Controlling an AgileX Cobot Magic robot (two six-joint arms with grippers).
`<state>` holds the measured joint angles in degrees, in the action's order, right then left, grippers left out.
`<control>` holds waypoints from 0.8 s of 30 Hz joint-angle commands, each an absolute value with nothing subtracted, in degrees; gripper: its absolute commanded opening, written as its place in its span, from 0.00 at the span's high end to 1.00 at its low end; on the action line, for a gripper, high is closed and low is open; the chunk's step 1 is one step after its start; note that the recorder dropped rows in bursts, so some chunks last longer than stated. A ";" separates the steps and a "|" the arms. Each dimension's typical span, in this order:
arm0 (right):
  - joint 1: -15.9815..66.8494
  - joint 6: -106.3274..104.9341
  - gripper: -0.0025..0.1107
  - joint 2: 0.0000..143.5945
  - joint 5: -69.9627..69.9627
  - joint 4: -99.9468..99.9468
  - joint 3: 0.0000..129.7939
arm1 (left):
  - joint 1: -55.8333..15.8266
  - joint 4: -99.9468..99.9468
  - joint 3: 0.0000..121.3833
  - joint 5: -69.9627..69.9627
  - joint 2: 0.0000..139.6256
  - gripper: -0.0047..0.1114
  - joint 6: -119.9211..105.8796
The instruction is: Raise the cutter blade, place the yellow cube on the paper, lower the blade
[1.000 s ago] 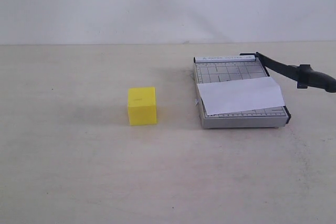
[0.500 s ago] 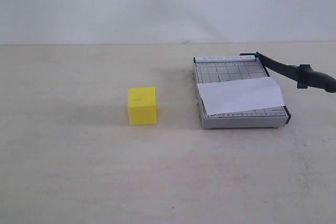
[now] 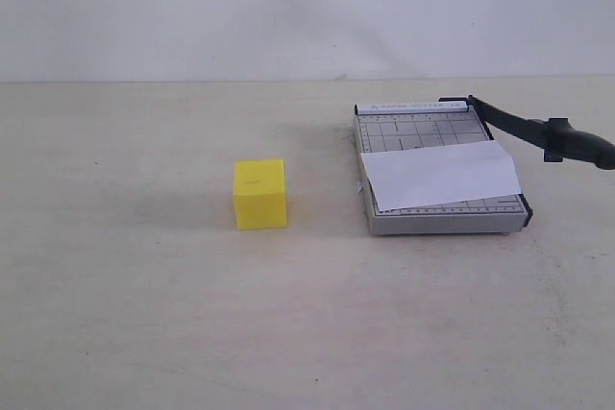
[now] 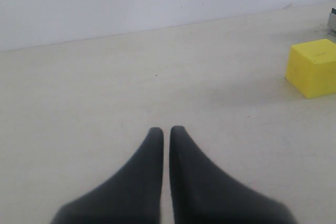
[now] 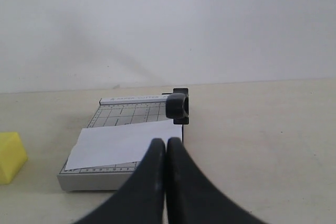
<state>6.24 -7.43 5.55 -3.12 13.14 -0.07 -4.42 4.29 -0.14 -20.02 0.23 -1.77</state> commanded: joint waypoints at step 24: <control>6.32 -7.57 0.98 5.21 -2.94 12.74 0.00 | -4.60 -6.71 0.00 35.67 0.00 0.92 15.95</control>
<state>6.24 -7.43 5.55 -3.12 13.14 -0.07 -4.42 -6.03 -0.14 34.18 0.14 9.25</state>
